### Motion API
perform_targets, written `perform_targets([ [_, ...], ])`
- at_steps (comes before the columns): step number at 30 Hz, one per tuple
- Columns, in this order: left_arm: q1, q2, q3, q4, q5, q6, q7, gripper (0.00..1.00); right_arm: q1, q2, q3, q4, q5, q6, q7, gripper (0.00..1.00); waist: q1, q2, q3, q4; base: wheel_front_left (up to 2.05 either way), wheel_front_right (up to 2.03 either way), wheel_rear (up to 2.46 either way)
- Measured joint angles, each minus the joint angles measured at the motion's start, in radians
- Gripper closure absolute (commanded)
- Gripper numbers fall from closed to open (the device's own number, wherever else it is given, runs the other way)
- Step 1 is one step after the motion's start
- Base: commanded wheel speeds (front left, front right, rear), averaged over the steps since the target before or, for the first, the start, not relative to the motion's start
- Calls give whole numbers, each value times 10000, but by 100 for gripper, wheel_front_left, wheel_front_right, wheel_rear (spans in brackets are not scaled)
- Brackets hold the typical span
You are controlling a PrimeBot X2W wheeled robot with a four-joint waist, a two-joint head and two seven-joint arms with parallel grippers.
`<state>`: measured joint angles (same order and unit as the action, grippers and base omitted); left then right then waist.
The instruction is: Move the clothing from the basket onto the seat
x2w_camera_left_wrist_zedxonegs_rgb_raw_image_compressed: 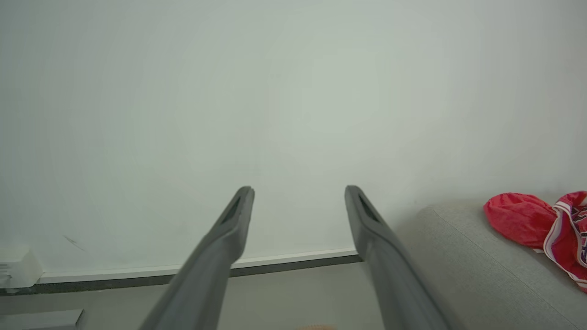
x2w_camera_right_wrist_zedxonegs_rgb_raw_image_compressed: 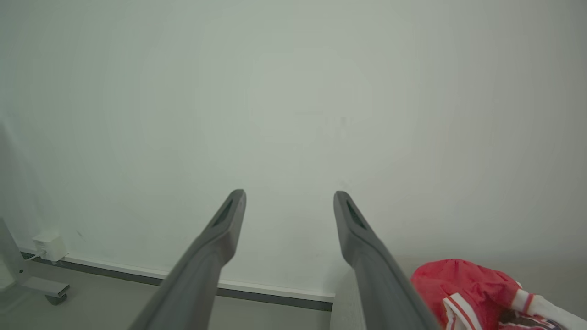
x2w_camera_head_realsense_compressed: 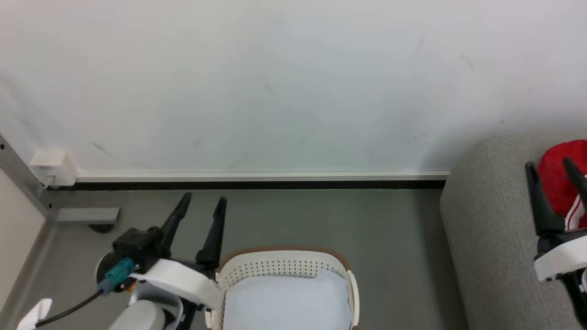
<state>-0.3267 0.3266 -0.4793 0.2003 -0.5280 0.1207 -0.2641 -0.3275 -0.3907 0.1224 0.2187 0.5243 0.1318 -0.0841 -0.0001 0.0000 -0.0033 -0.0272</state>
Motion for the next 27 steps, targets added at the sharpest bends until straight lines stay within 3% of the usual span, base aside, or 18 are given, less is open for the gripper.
perform_targets([
  [13,1235,-648,1935,349,153,-499,0,0,1402,1089,-244,508,-600,0,-1641,0,0,0,-59,240,0,0,0],
  [22,1993,-1323,3312,485,953,-779,0,0,1782,1987,-635,351,-928,0,-1785,0,1,0,-63,189,0,0,0],
  [27,2294,-1693,3779,468,1668,-888,0,0,2107,2155,-635,276,-1200,0,-1783,0,1,0,-33,221,0,0,0],
])
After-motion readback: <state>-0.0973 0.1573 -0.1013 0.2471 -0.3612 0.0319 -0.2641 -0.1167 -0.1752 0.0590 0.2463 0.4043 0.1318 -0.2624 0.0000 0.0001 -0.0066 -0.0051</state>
